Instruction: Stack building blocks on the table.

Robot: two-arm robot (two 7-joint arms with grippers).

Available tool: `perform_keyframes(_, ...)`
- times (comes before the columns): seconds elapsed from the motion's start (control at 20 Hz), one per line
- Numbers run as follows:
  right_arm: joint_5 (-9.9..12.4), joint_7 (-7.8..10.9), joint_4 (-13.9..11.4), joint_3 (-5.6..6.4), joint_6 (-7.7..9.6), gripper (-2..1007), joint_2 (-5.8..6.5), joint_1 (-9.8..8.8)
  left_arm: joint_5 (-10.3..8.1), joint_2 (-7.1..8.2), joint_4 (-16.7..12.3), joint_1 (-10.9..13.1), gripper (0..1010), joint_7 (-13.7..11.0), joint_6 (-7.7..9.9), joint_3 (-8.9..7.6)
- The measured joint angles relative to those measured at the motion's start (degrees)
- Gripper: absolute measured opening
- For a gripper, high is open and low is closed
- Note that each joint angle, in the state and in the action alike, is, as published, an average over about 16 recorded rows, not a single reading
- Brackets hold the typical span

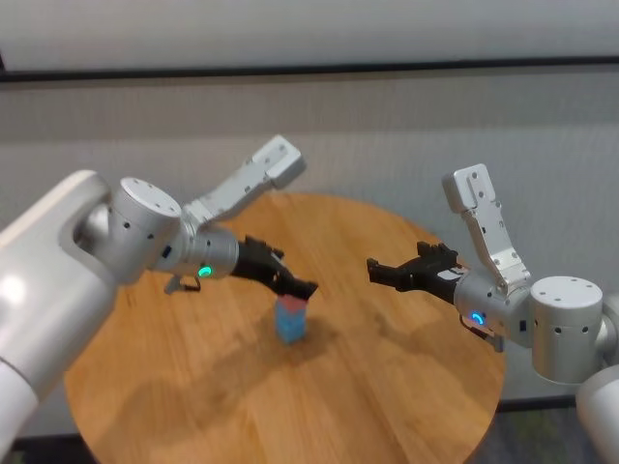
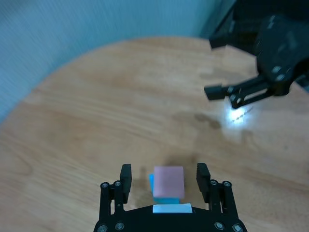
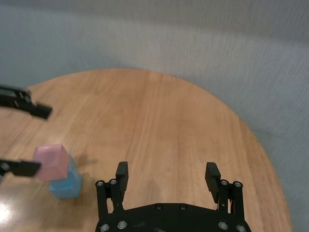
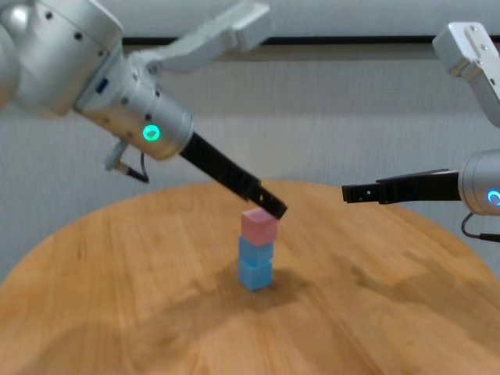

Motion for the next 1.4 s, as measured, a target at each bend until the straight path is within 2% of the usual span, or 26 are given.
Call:
perform_keyframes(0.25,0.0,0.00,0.0,0.00,0.00,1004,0.00,0.00,-0.19,2.67,-5.5,1.4,946,1.4,1.03,-1.31)
perform_keyframes(0.5,0.0,0.00,0.0,0.00,0.00,1004,0.00,0.00,-0.16,5.97,-10.2,3.5,995,2.6,1.70,-2.73)
perform_keyframes(0.85,0.0,0.00,0.0,0.00,0.00,1004,0.00,0.00,-0.26,9.75,-13.3,6.5,1000,3.2,0.69,-4.55)
perform_keyframes(1.1,0.0,0.00,0.0,0.00,0.00,1004,0.00,0.00,-0.39,11.04,-14.0,7.8,1000,3.1,-0.20,-5.27)
perform_keyframes(1.4,0.0,0.00,0.0,0.00,0.00,1005,0.00,0.00,-0.51,11.25,-14.0,8.1,1000,3.0,-0.58,-5.44)
